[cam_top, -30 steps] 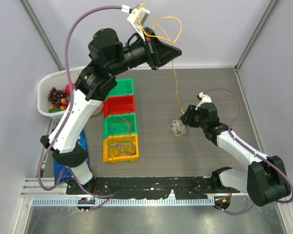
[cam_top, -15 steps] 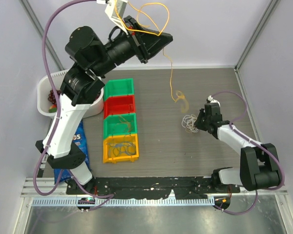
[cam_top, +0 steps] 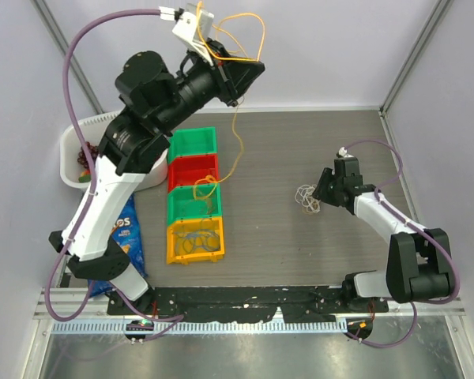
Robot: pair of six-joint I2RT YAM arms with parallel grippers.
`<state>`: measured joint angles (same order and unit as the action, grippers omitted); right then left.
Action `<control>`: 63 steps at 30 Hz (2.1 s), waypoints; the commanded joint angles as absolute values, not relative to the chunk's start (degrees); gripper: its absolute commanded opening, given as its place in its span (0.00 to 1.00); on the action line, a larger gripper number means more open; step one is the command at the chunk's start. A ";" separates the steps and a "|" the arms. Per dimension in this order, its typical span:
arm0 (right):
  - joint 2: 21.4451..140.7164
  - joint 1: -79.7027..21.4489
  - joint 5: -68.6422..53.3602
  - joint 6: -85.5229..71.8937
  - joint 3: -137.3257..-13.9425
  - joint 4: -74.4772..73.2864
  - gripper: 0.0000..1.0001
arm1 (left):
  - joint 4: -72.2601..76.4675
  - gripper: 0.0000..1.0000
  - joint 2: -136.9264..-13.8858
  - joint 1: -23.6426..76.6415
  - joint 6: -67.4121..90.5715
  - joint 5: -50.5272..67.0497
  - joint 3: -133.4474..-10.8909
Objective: Untangle the cables
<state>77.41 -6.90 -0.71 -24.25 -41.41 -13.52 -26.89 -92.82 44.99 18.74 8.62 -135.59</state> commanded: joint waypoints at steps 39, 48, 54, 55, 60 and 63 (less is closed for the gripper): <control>79.80 -6.77 -6.42 -24.08 -48.16 -18.10 0.43 | -32.25 0.00 -89.74 35.24 2.37 -13.89 -123.31; 80.68 -6.77 -5.89 -24.08 -49.92 -18.37 0.42 | -30.59 0.00 -91.67 35.07 1.41 -13.45 -125.95; 81.73 -6.77 -5.89 -23.82 -50.89 -18.46 0.43 | -29.53 0.00 -93.16 33.58 0.70 -14.41 -124.71; 82.09 -6.77 -5.89 -23.73 -51.32 -18.72 0.42 | -30.49 0.00 -93.77 33.57 1.40 -14.85 -127.07; 83.40 -6.77 -5.89 -23.12 -53.17 -19.16 0.43 | -32.43 0.00 -93.52 33.31 7.90 -12.66 -132.19; 84.64 -6.77 -8.08 -22.59 -54.23 -19.07 0.44 | -35.50 0.00 -92.11 33.31 7.30 -13.88 -130.26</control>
